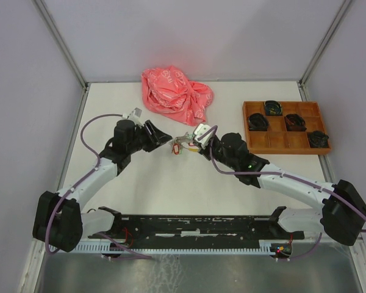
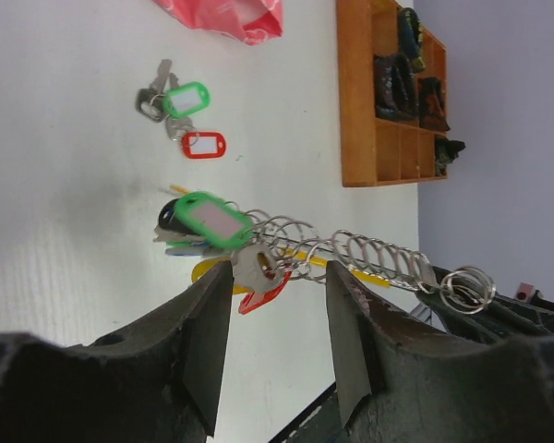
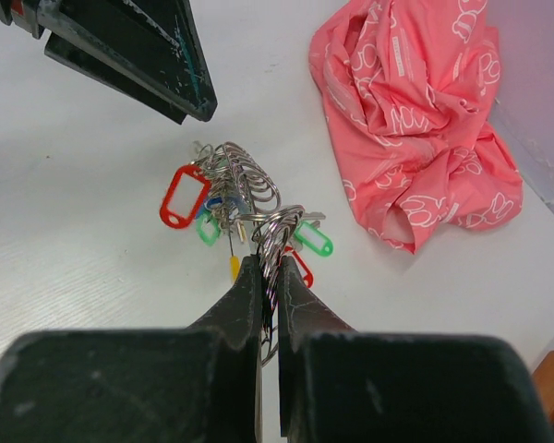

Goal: Put the keys on the keyring

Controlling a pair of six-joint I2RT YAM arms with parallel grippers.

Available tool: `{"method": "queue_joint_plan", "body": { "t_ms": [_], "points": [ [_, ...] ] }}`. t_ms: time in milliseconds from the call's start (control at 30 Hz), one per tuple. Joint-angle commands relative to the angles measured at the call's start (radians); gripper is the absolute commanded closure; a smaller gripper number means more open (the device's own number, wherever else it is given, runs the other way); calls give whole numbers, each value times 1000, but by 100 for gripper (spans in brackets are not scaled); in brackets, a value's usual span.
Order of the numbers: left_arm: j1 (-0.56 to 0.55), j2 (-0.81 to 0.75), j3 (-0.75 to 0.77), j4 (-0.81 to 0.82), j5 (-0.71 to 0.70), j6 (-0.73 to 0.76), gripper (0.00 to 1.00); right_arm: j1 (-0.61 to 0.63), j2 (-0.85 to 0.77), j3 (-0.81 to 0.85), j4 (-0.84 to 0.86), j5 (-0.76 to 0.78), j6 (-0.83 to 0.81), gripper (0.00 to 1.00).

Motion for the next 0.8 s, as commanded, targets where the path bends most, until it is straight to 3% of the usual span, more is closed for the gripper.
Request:
{"method": "queue_joint_plan", "body": {
  "t_ms": [0, 267, 767],
  "points": [
    [3, 28, 95, 54, 178, -69, 47, 4, -9, 15, 128, -9, -28, 99],
    [2, 83, 137, 75, 254, -105, 48, 4, 26, 17, 145, -37, -54, 99],
    [2, 157, 149, 49, 261, -156, 57, 13, 63, 23, 153, -64, -62, 99]
  ]
}}
